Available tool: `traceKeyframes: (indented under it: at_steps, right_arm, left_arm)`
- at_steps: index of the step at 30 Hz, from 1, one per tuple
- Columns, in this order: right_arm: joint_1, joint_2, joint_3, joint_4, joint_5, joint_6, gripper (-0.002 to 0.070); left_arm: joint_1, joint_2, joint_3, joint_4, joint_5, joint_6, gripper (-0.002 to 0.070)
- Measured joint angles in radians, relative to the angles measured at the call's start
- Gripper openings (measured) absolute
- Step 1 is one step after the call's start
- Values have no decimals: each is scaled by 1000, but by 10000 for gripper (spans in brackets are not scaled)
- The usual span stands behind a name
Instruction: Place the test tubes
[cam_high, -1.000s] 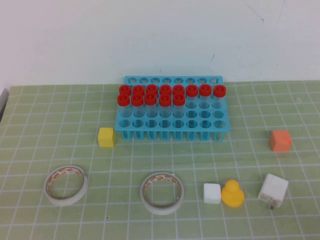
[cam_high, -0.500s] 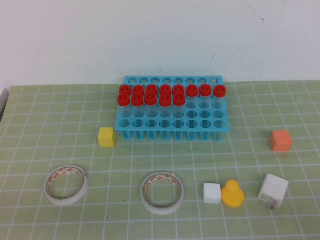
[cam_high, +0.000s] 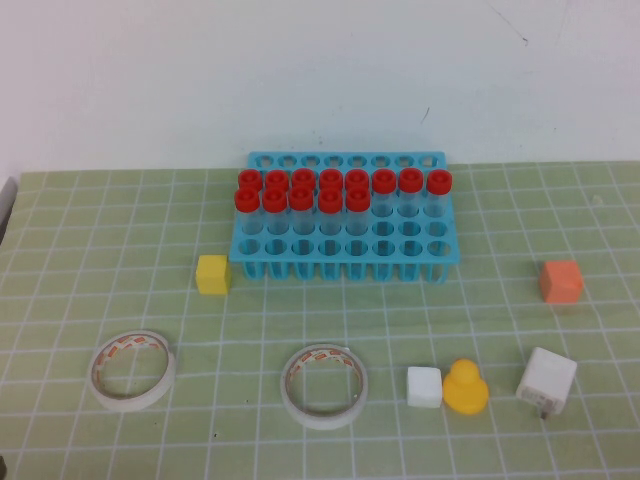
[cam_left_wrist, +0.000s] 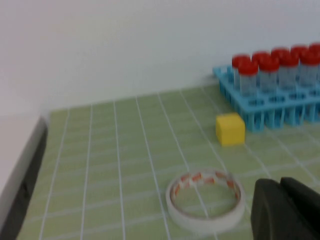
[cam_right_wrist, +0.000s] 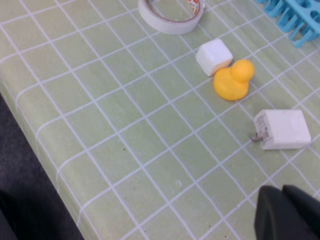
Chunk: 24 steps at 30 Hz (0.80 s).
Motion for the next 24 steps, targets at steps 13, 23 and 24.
traceKeyframes:
  at_steps: [13, 23, 24]
  right_arm:
    - [0, 0, 0, 0, 0, 0, -1]
    - [0, 0, 0, 0, 0, 0, -1]
    - [0, 0, 0, 0, 0, 0, -1]
  left_arm:
    - [2, 0, -2, -28, 198, 0, 0]
    - [78, 0, -2, -73, 200, 0, 0]
    - [78, 0, -2, -75, 200, 5, 0]
